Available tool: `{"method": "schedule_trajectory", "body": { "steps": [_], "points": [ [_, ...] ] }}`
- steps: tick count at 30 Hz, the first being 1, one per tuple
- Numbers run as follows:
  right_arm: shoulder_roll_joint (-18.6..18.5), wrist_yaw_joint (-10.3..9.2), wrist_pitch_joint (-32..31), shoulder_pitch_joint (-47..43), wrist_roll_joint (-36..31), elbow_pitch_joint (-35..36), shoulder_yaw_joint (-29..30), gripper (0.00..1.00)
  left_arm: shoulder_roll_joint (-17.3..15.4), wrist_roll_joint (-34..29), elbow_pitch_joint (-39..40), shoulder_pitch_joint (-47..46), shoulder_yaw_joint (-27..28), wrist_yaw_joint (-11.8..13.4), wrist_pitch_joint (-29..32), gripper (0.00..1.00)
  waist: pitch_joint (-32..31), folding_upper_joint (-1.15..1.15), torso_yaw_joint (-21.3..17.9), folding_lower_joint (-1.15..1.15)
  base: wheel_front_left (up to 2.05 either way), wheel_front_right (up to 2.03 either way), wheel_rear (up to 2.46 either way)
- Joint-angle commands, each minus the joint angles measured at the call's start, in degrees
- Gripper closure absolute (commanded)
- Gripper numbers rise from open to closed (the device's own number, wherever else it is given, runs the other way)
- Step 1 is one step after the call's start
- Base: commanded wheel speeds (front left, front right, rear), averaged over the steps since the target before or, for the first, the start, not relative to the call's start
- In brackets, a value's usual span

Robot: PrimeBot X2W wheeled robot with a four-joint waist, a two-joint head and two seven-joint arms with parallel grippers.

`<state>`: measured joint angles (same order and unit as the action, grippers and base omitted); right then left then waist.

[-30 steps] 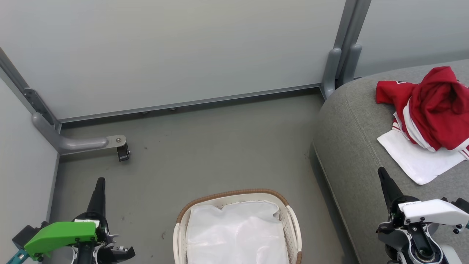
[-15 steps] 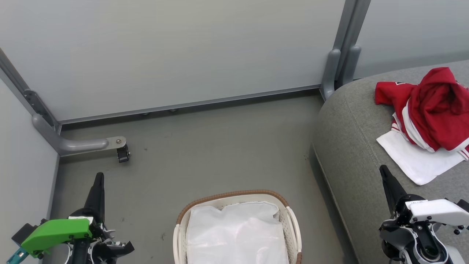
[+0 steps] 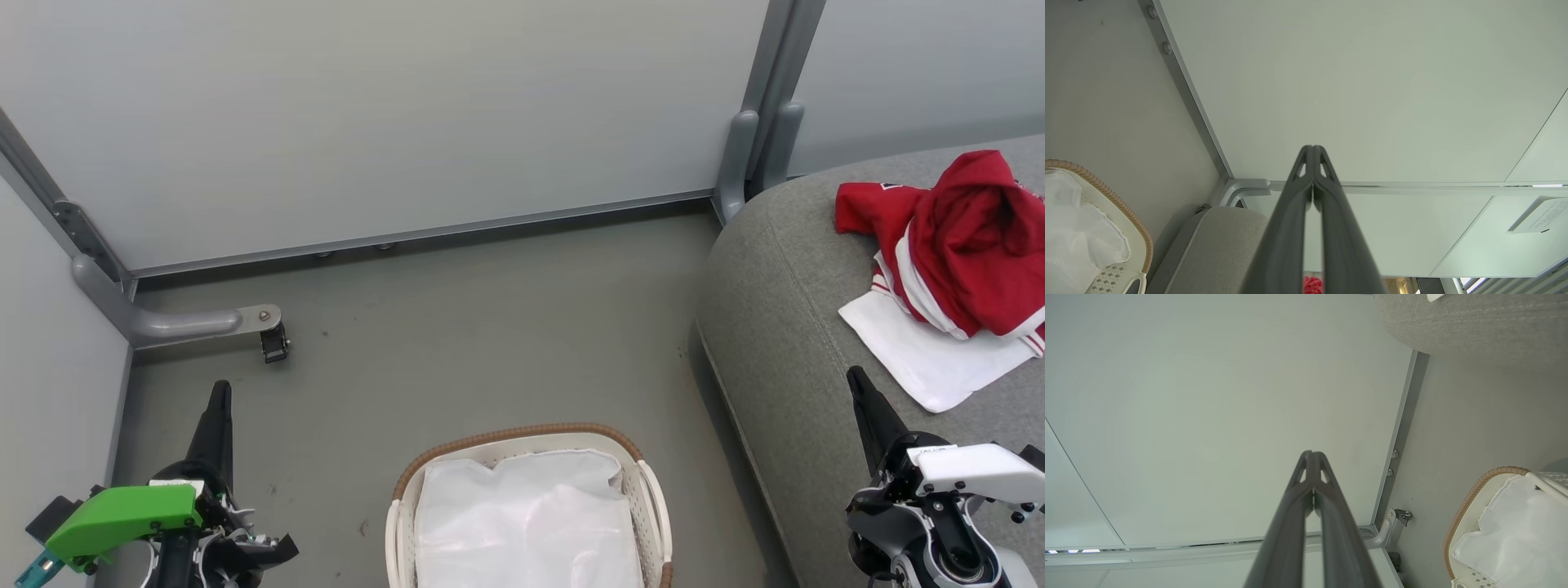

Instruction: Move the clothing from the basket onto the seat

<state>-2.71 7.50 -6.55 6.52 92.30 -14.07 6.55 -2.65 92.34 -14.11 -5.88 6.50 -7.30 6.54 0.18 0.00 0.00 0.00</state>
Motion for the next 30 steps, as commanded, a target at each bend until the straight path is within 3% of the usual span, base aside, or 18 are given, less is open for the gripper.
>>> {"method": "schedule_trajectory", "body": {
  "steps": [1, 30],
  "points": [
    [-0.3, -0.02, -0.2, -0.6, 0.2, 0.2, 0.1, 1.0, -0.4, 0.1, 0.1, -0.7, 0.2, -0.4, 0.2, 1.0, 0.0, 0.0, 0.0, 0.0, 0.0, 0.0, 0.0],
    [-0.3, -0.02, -0.2, -0.6, 0.2, 0.2, 0.1, 1.0, -0.4, 0.2, 0.1, -0.7, 0.1, -0.4, 0.2, 1.0, 0.0, 0.0, 0.0, 0.0, 0.0, 0.0, 0.0]
  ]
}}
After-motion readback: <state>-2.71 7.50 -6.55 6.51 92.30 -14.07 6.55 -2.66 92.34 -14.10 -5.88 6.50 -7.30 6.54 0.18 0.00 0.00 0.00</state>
